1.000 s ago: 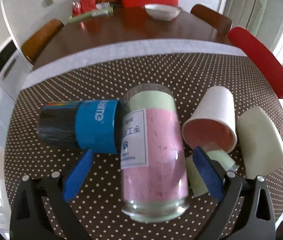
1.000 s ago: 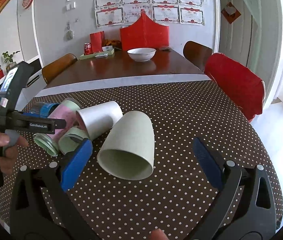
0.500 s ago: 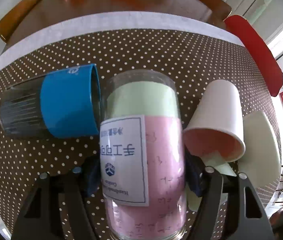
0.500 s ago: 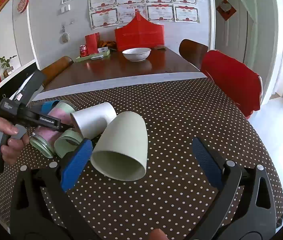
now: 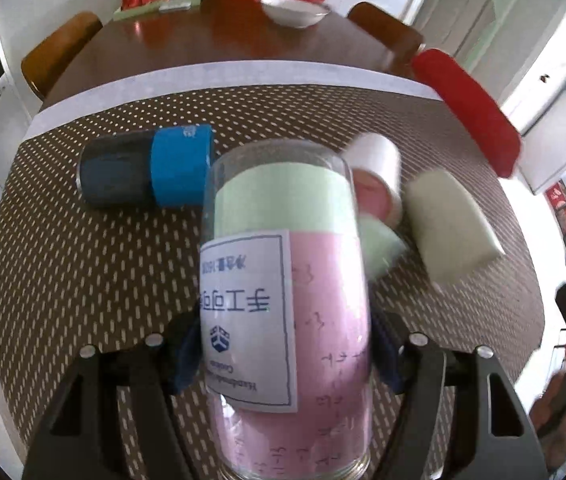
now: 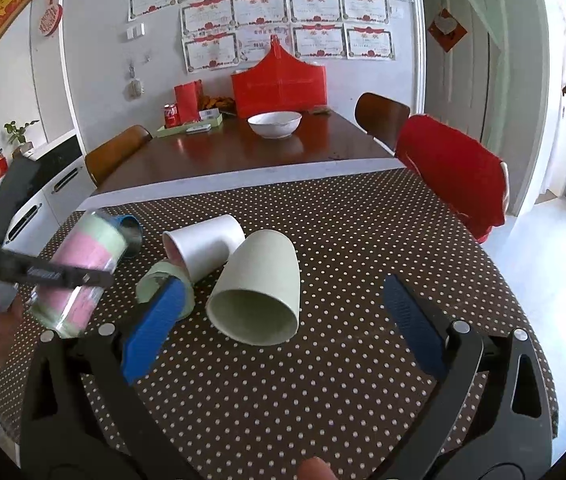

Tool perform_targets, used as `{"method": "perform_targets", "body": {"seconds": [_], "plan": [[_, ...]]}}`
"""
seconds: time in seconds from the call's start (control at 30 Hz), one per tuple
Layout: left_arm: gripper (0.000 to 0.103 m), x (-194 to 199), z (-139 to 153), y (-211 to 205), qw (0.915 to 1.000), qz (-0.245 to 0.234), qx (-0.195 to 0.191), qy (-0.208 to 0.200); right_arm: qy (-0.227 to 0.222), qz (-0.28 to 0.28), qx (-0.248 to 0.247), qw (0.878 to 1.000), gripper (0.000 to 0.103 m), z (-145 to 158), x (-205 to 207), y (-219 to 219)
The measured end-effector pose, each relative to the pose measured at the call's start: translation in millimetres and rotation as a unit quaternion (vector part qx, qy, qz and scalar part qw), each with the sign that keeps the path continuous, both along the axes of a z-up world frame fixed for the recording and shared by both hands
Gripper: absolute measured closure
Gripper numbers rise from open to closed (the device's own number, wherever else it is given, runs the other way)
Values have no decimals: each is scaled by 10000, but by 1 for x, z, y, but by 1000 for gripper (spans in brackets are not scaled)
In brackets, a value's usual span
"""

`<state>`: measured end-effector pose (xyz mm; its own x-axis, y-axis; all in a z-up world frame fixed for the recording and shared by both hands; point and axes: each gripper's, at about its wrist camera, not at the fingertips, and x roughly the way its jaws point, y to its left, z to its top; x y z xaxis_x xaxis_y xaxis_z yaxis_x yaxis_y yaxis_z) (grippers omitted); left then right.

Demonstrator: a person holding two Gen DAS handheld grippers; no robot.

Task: Flip cup upside down
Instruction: 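Lift the pink-and-green jar with the left tool and pull it back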

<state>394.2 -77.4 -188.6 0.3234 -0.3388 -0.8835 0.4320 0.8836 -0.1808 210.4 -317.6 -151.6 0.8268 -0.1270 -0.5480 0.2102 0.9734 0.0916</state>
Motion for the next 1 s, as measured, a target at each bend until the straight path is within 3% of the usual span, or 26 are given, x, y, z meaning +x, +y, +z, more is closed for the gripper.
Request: {"method": "perform_targets", "body": {"seconds": [0.27, 0.43, 0.7, 1.0], "plan": [[35, -102, 13, -12, 9980, -409, -117, -474, 62, 1, -141, 9999, 6, 2, -47, 14], [35, -141, 7, -28, 9958, -430, -91, -803, 153, 32, -165, 9997, 6, -5, -71, 24], [35, -164, -17, -15, 9973, -233, -244, -654, 253, 128, -237, 9993, 6, -21, -88, 36], [34, -155, -45, -22, 9992, -232, -43, -307, 247, 190, -221, 9993, 6, -23, -87, 45]]}}
